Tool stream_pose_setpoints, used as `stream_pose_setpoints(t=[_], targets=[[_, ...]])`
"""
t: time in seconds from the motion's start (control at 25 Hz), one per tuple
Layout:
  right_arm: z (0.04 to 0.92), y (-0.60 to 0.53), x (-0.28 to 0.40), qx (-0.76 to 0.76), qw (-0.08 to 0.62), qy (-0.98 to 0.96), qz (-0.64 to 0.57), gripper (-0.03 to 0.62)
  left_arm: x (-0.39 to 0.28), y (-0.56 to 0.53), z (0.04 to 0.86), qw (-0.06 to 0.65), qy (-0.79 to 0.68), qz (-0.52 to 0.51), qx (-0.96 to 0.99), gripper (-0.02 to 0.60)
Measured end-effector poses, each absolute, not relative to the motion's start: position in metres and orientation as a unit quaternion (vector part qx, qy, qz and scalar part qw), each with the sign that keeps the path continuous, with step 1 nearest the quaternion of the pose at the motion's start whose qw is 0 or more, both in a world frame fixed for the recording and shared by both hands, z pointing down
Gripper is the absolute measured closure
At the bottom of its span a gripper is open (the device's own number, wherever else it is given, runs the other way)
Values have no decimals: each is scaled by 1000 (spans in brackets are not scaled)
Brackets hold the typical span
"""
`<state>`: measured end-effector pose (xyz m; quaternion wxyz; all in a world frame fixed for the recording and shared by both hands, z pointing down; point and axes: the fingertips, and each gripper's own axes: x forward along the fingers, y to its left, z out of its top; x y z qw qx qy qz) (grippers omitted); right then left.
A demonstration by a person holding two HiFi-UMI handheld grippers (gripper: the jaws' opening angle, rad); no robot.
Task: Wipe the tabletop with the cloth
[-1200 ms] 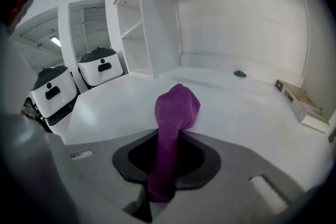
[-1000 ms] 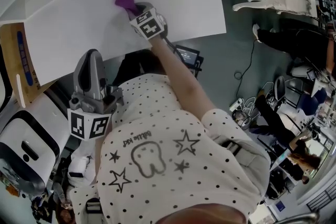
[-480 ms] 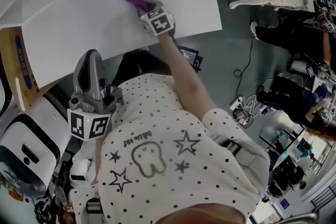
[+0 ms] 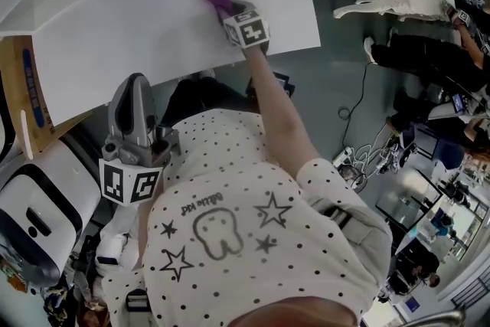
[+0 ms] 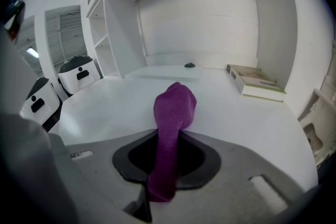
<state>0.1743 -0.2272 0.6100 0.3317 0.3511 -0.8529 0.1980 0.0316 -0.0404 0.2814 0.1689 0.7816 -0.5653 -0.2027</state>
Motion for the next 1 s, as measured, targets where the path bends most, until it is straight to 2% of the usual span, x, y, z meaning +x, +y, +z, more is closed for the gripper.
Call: stream_pose_setpoints(t=[0.52, 1.0], targets=[[611, -251, 247, 372, 329, -841, 216, 522, 65, -36, 290, 166, -560, -206, 785, 586], [612, -282, 329, 399, 336, -824, 221, 522, 66, -38, 291, 165, -578, -203, 773, 586]])
